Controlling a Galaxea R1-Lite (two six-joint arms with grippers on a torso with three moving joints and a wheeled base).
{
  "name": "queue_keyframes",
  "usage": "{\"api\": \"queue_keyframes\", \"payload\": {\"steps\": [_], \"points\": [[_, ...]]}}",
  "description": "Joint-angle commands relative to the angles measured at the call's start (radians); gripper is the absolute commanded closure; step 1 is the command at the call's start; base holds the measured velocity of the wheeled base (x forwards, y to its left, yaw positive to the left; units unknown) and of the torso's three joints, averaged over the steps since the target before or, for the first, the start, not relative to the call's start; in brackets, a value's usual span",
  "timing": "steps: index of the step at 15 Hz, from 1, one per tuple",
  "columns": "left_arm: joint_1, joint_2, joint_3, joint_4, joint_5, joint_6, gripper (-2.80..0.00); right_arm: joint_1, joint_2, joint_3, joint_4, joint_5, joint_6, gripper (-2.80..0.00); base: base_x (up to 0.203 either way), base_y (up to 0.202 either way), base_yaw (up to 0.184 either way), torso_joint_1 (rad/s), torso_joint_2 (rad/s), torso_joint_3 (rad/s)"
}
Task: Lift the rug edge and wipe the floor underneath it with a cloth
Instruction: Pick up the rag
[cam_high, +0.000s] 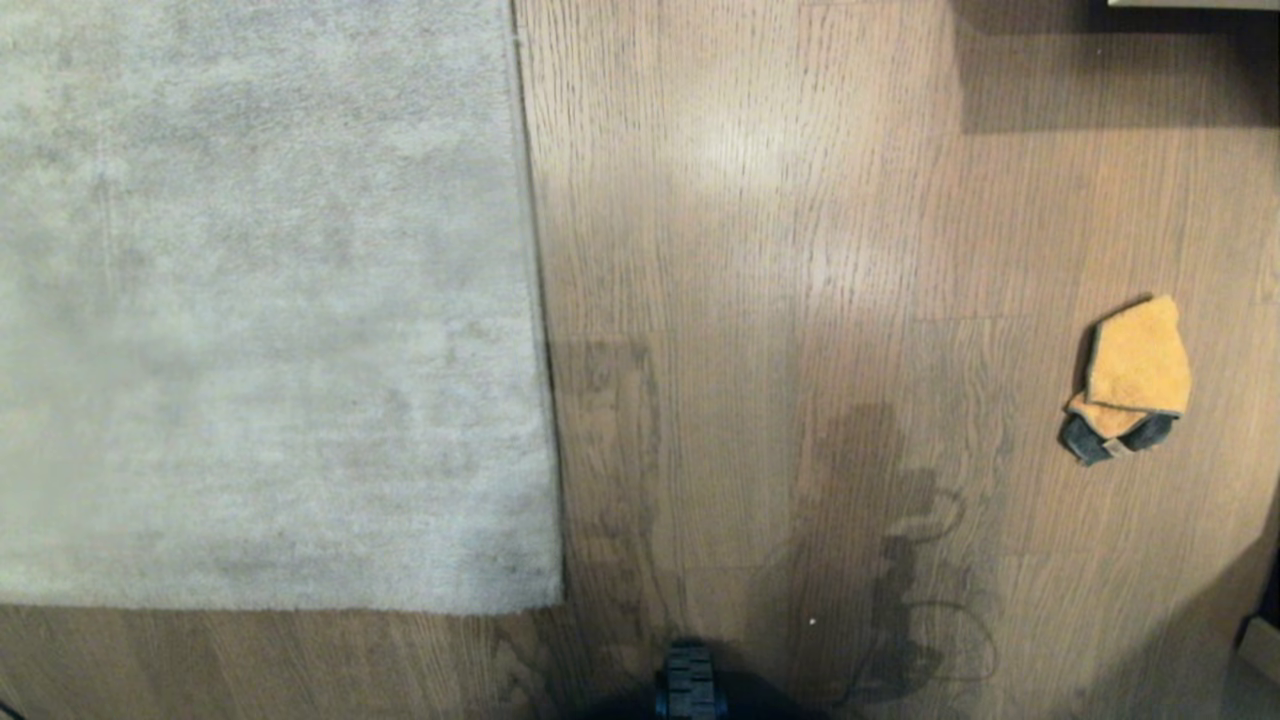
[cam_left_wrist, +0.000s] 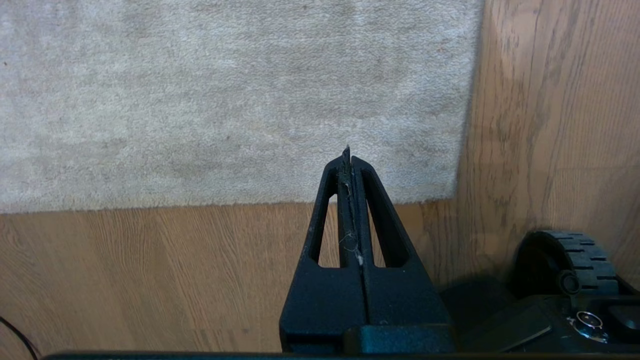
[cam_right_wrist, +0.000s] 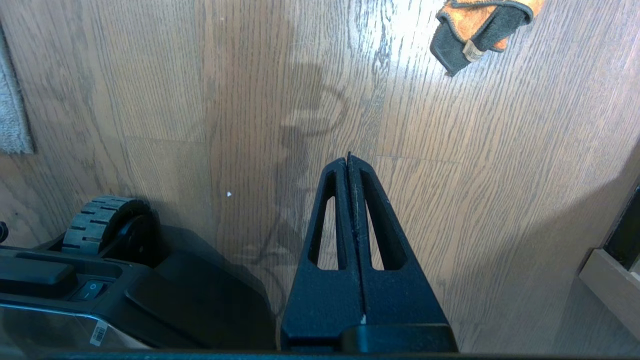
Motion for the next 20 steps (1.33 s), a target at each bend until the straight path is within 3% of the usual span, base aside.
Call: {"api": "queue_keyframes", "payload": {"steps": [1,3,6,10,13,20], "points": [[0.000,0.000,0.000,0.000,0.000,0.000,0.00,0.000,0.000,0.000,0.000,0.001,-0.001,0.00,0.000,0.000,0.000,0.000,0.00,0.000],[0.000,0.000,0.000,0.000,0.000,0.000,0.00,0.000,0.000,0.000,0.000,0.002,-0.043,0.00,0.000,0.000,0.000,0.000,0.00,0.000],[0.000,0.000,0.000,0.000,0.000,0.000,0.00,-0.001,0.033,-0.003,-0.010,0.002,-0.040,0.00,0.000,0.000,0.000,0.000,0.00,0.000],[0.000,0.000,0.000,0.000,0.000,0.000,0.00,-0.012,0.321,-0.033,-0.143,0.000,0.014,0.00,0.000,0.000,0.000,0.000,0.00,0.000],[0.000,0.000,0.000,0.000,0.000,0.000,0.00,-0.079,0.541,-0.079,-0.204,0.006,0.040,0.00,0.000,0.000,0.000,0.000,0.00,0.000],[0.000,0.000,0.000,0.000,0.000,0.000,0.00,-0.133,0.885,-0.257,-0.260,0.013,0.021,0.00,0.000,0.000,0.000,0.000,0.00,0.000]]}}
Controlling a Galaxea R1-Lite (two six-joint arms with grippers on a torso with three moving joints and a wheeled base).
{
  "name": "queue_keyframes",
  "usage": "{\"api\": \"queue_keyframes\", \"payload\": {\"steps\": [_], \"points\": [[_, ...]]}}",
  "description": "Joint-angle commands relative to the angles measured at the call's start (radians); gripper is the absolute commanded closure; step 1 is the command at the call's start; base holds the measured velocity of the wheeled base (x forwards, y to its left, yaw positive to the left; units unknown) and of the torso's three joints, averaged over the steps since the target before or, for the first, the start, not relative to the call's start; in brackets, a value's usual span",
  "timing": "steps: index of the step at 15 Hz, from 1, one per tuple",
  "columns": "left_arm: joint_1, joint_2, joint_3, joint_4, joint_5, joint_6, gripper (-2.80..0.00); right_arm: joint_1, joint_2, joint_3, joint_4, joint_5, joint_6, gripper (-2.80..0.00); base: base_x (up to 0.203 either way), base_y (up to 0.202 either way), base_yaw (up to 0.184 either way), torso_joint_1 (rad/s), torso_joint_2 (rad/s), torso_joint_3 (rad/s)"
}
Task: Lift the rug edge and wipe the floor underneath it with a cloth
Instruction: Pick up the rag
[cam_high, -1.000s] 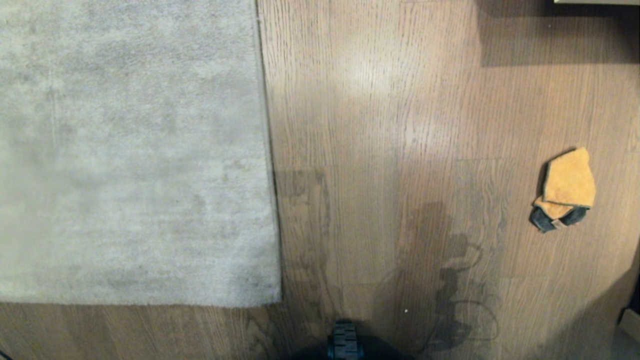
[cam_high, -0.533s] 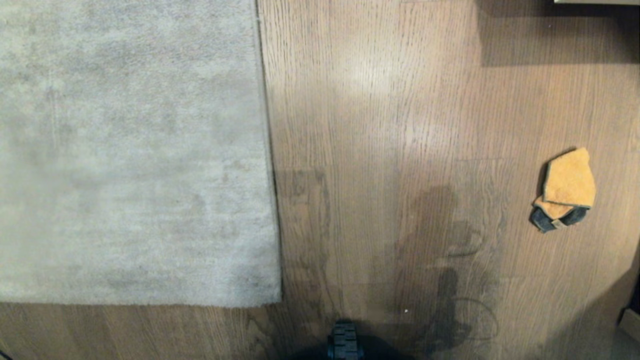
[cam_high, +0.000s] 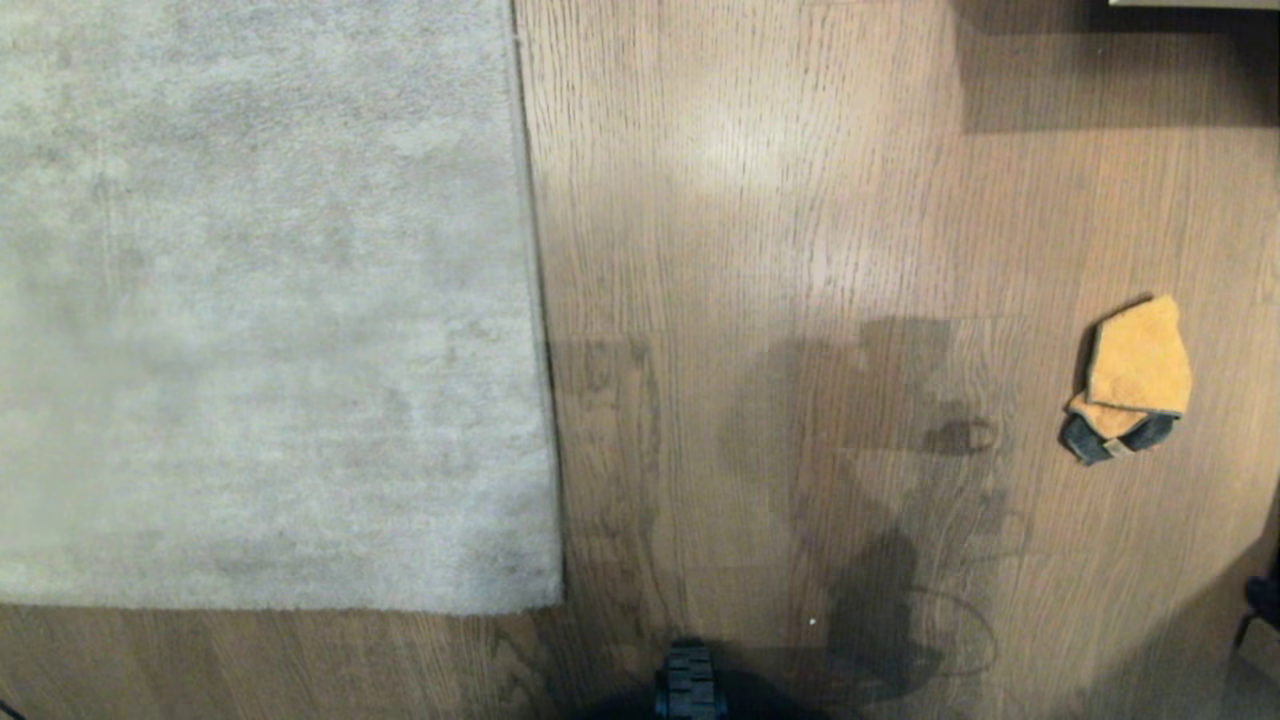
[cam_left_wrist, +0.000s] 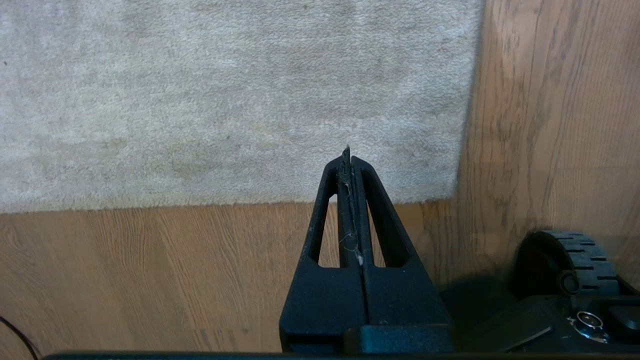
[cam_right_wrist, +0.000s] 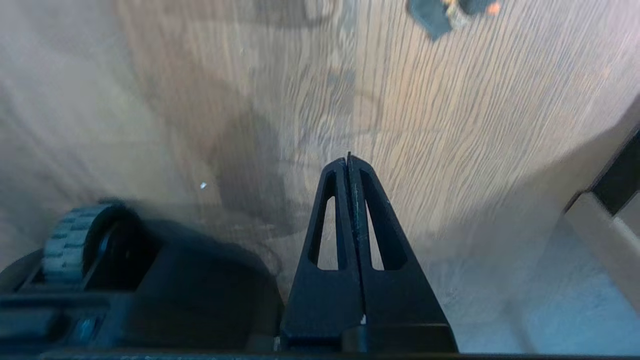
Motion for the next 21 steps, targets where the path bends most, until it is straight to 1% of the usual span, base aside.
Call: {"api": "queue_keyframes", "payload": {"steps": [1,2,5,7,8,12,15,18,21], "points": [[0.000,0.000,0.000,0.000,0.000,0.000,0.00,0.001,0.133,-0.048,-0.009,-0.006,-0.058,0.00,0.000,0.000,0.000,0.000,0.00,0.000],[0.000,0.000,0.000,0.000,0.000,0.000,0.00,0.000,0.158,-0.064,-0.012,-0.016,-0.076,-2.80,0.000,0.000,0.000,0.000,0.00,0.000],[0.000,0.000,0.000,0.000,0.000,0.000,0.00,-0.006,0.283,-0.100,-0.061,-0.114,-0.103,-2.80,0.000,0.000,0.000,0.000,0.00,0.000],[0.000,0.000,0.000,0.000,0.000,0.000,0.00,-0.032,0.381,-0.118,-0.137,-0.169,-0.110,-2.80,0.000,0.000,0.000,0.000,0.00,0.000],[0.000,0.000,0.000,0.000,0.000,0.000,0.00,-0.055,0.427,-0.127,-0.168,-0.180,-0.112,-2.80,0.000,0.000,0.000,0.000,0.00,0.000],[0.000,0.000,0.000,0.000,0.000,0.000,0.00,-0.147,0.620,-0.186,-0.296,-0.217,-0.119,-2.80,0.000,0.000,0.000,0.000,0.00,0.000],[0.000,0.000,0.000,0.000,0.000,0.000,0.00,-0.248,0.771,-0.266,-0.362,-0.231,-0.134,-2.80,0.000,0.000,0.000,0.000,0.00,0.000],[0.000,0.000,0.000,0.000,0.000,0.000,0.00,-0.302,0.926,-0.379,-0.407,-0.230,-0.130,-2.80,0.000,0.000,0.000,0.000,0.00,0.000],[0.000,0.000,0.000,0.000,0.000,0.000,0.00,-0.335,1.044,-0.507,-0.425,-0.227,-0.123,-2.80,0.000,0.000,0.000,0.000,0.00,0.000]]}}
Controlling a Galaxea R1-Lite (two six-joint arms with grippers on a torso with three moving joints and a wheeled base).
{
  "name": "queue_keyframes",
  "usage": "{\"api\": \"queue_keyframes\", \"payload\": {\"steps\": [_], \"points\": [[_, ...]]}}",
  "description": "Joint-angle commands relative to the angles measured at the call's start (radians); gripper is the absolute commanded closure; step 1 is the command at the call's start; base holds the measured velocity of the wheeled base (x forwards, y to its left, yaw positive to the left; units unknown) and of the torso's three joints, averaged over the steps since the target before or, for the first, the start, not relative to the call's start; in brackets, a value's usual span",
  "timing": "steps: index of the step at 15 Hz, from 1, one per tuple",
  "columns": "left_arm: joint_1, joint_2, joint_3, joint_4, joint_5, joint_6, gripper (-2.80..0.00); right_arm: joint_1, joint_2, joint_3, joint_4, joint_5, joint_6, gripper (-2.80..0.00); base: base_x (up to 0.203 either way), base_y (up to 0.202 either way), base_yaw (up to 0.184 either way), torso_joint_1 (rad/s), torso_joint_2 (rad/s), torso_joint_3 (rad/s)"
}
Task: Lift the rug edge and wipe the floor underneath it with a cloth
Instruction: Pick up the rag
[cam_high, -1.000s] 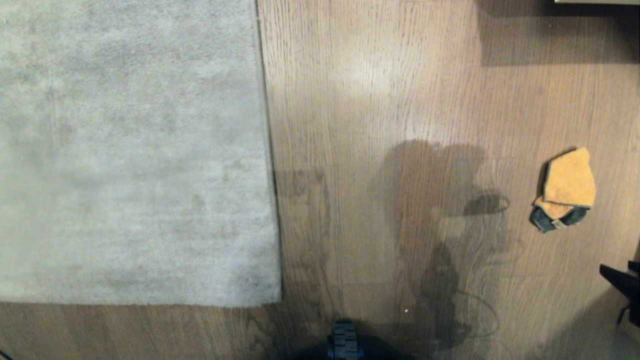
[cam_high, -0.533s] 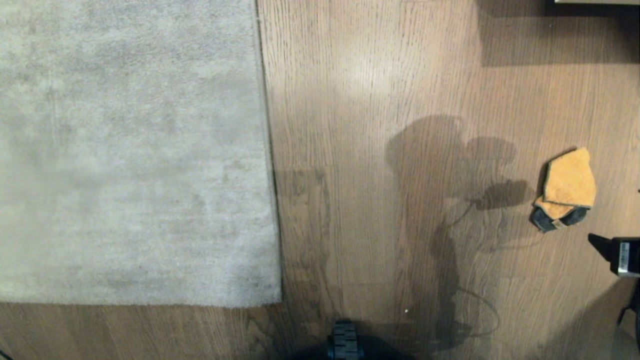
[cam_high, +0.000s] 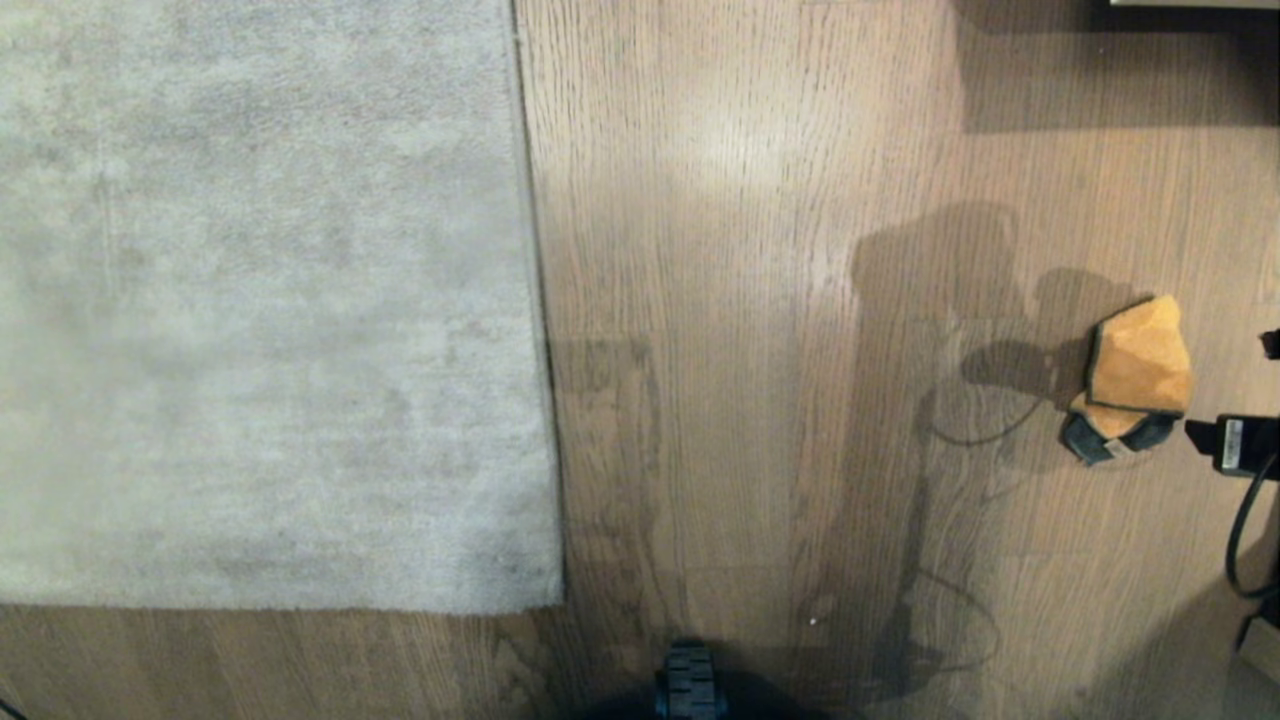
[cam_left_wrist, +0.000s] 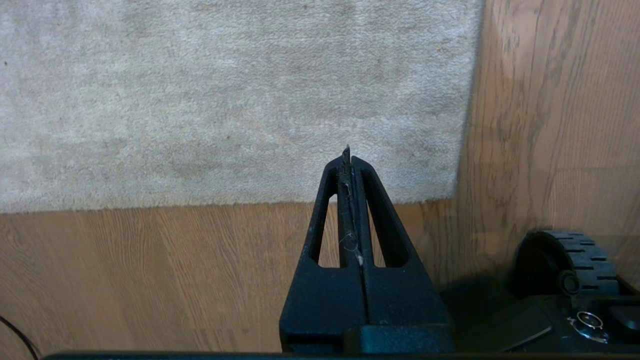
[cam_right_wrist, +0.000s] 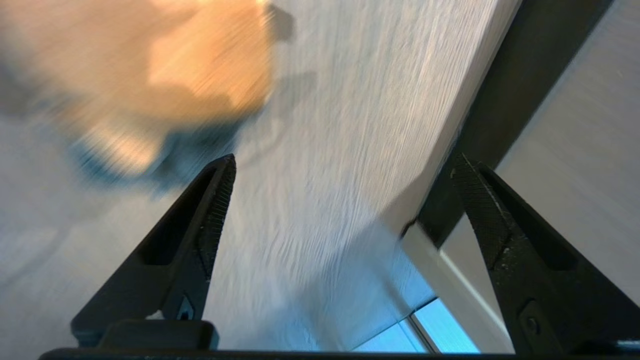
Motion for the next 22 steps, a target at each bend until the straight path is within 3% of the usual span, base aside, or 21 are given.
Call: {"api": "queue_keyframes", "payload": {"steps": [1,4,6,9,15,22], "points": [[0.000,0.000,0.000,0.000,0.000,0.000,0.00,-0.022,0.136,-0.099,-0.009,0.001,0.012,-2.80,0.000,0.000,0.000,0.000,0.00,0.000],[0.000,0.000,0.000,0.000,0.000,0.000,0.00,-0.024,0.184,-0.196,0.001,0.022,0.059,-2.80,0.000,0.000,0.000,0.000,0.00,0.000],[0.000,0.000,0.000,0.000,0.000,0.000,0.00,-0.030,0.184,-0.202,0.005,0.094,0.064,-2.80,0.000,0.000,0.000,0.000,0.00,0.000],[0.000,0.000,0.000,0.000,0.000,0.000,0.00,-0.029,0.184,-0.200,0.018,0.114,0.092,-2.80,0.000,0.000,0.000,0.000,0.00,0.000],[0.000,0.000,0.000,0.000,0.000,0.000,0.00,-0.027,0.188,-0.206,0.022,0.236,0.153,-2.80,0.000,0.000,0.000,0.000,0.00,0.000],[0.000,0.000,0.000,0.000,0.000,0.000,0.00,-0.033,0.104,-0.210,0.076,0.265,0.151,-2.80,0.000,0.000,0.000,0.000,0.00,0.000]]}}
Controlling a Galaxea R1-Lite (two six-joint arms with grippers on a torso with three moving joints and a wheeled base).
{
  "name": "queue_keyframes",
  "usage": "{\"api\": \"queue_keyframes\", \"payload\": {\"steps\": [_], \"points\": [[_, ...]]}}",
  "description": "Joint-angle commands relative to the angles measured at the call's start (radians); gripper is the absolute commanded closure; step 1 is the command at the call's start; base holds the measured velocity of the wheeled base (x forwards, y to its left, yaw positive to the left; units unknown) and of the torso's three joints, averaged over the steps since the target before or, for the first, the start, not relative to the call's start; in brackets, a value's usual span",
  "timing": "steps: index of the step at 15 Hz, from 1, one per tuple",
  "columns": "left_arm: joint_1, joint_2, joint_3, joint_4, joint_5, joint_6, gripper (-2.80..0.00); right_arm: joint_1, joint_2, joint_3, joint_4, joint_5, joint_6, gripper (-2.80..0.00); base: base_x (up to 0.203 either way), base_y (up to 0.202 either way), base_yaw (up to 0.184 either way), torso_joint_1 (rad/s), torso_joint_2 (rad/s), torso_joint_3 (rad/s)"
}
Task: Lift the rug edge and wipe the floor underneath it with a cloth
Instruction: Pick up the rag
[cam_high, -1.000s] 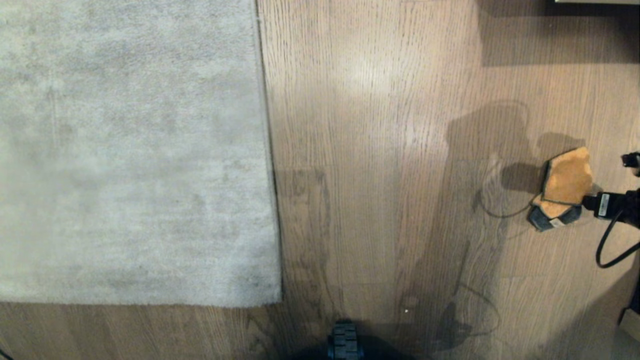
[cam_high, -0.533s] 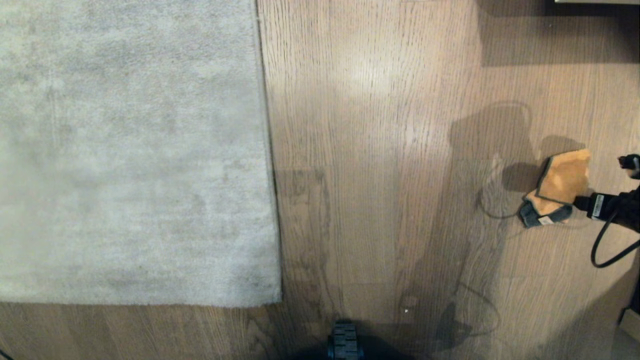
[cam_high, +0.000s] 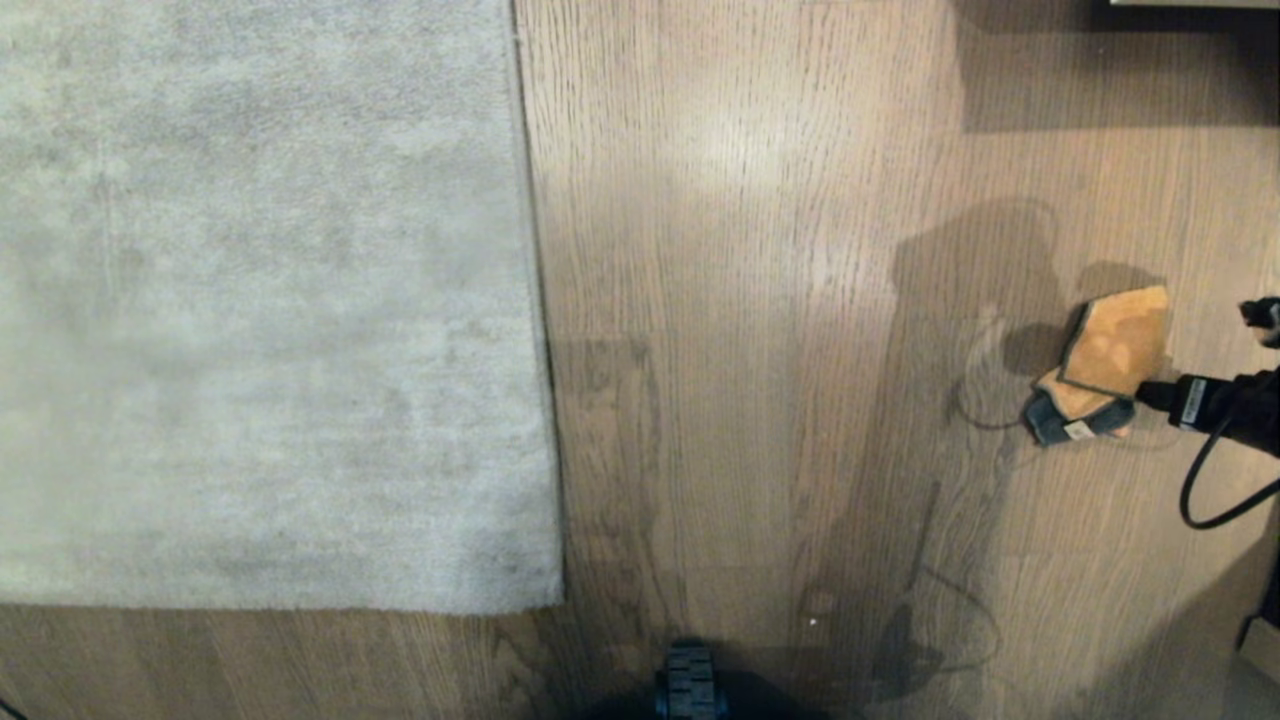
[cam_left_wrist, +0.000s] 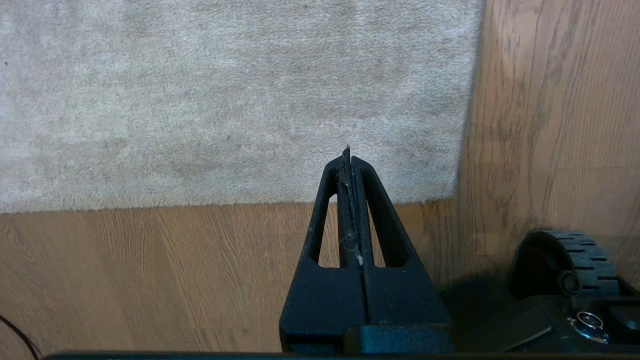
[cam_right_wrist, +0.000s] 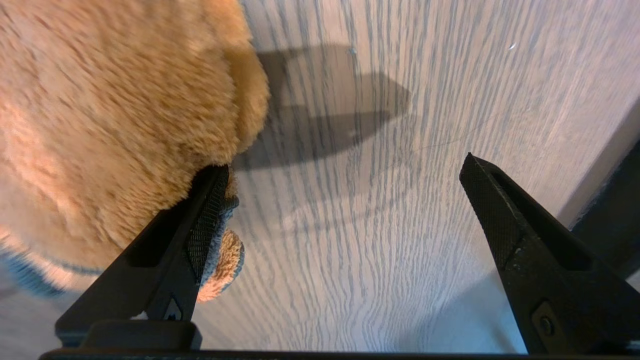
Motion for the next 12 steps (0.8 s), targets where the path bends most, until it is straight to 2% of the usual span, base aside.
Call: {"api": "queue_keyframes", "payload": {"steps": [1,4,6,8,12], "points": [[0.000,0.000,0.000,0.000,0.000,0.000,0.00,-0.007,-0.083,0.003,0.067,0.002,-0.004,-2.80,0.000,0.000,0.000,0.000,0.00,0.000],[0.000,0.000,0.000,0.000,0.000,0.000,0.00,-0.010,-0.157,0.002,0.196,0.005,-0.019,-2.80,0.000,0.000,0.000,0.000,0.00,0.000],[0.000,0.000,0.000,0.000,0.000,0.000,0.00,-0.009,-0.175,0.003,0.234,0.050,-0.026,-2.80,0.000,0.000,0.000,0.000,0.00,0.000],[0.000,0.000,0.000,0.000,0.000,0.000,0.00,0.003,-0.173,0.007,0.263,0.100,-0.028,-2.80,0.000,0.000,0.000,0.000,0.00,0.000],[0.000,0.000,0.000,0.000,0.000,0.000,0.00,0.061,-0.096,0.009,0.249,0.108,-0.022,-2.80,0.000,0.000,0.000,0.000,0.00,0.000]]}}
